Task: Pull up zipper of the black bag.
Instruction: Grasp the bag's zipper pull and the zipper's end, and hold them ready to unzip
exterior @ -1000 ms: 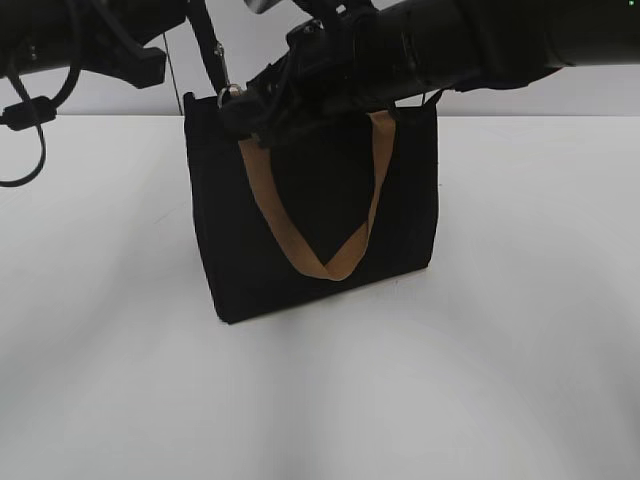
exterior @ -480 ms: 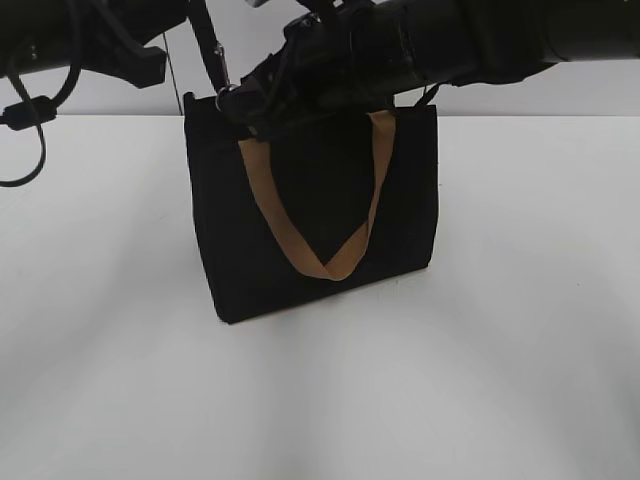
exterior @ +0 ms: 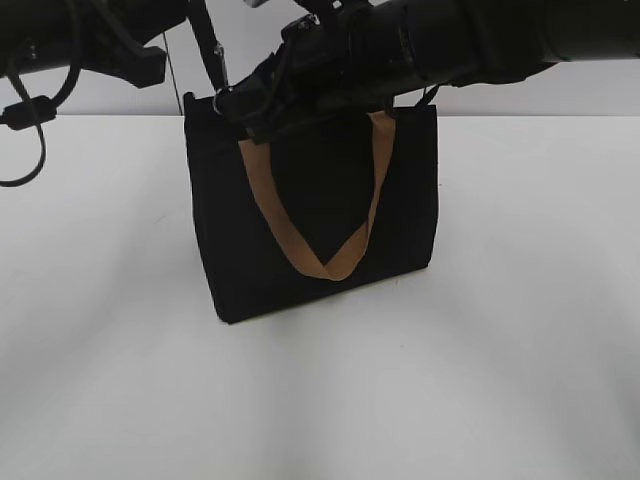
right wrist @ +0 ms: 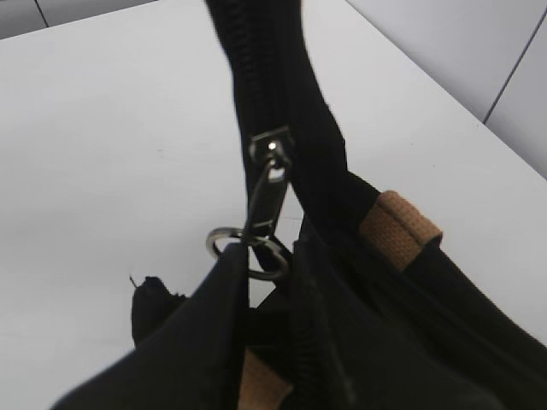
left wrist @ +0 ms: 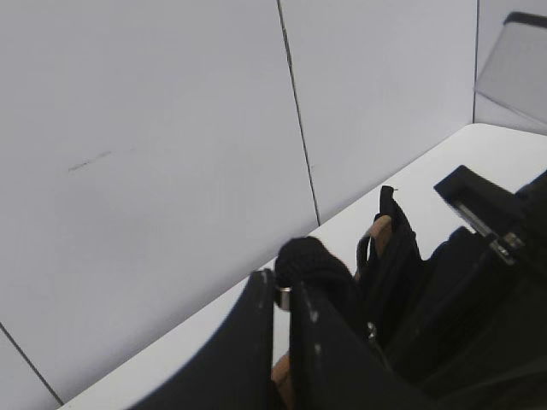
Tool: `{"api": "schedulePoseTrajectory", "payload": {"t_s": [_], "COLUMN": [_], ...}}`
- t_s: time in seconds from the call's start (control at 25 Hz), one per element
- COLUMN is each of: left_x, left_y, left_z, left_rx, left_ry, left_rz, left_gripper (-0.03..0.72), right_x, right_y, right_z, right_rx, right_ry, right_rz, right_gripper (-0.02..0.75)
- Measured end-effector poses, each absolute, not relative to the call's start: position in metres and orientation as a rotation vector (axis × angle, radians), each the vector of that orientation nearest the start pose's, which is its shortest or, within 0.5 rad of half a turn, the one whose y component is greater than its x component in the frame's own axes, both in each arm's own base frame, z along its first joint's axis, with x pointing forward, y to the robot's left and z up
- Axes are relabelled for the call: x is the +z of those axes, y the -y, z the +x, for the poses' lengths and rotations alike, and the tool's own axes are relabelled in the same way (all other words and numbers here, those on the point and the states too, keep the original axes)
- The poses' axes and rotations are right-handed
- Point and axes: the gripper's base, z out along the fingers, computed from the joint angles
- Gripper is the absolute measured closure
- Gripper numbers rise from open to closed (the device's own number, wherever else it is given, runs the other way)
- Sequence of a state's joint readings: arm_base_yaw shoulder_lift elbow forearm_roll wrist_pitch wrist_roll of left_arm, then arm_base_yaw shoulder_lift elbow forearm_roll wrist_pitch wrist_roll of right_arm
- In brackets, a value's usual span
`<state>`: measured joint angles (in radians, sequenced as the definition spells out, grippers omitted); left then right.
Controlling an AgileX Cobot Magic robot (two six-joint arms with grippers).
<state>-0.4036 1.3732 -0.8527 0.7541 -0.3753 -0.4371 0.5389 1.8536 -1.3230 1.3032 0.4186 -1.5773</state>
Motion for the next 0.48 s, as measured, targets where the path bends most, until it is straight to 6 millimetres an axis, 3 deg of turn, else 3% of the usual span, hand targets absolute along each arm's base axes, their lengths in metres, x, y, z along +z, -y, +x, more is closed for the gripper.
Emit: {"api": "schedulePoseTrajectory", "payload": {"t_s": [0.32, 0.48], "left_x": [0.3086, 0.3075], "left_y": [0.1412, 0.1404], "left_z": [0.2727, 0.2731], "left_rx": [-0.309, -0.299], "left_ry": [-1.556, -1.57], "left_rz": [0.754, 0.753], "left_gripper": [0.676, 0.676], "right_x": [0.2511, 0.251], "right_y": [-0.2477, -0.2477], "right_z": [0.3442, 0.3441], "right_rx": [0.583, 0.59], "right_ry": [-1.852, -1.859], "right_rz": [-1.067, -1.058], "right_gripper": [0.75, 0.752]}}
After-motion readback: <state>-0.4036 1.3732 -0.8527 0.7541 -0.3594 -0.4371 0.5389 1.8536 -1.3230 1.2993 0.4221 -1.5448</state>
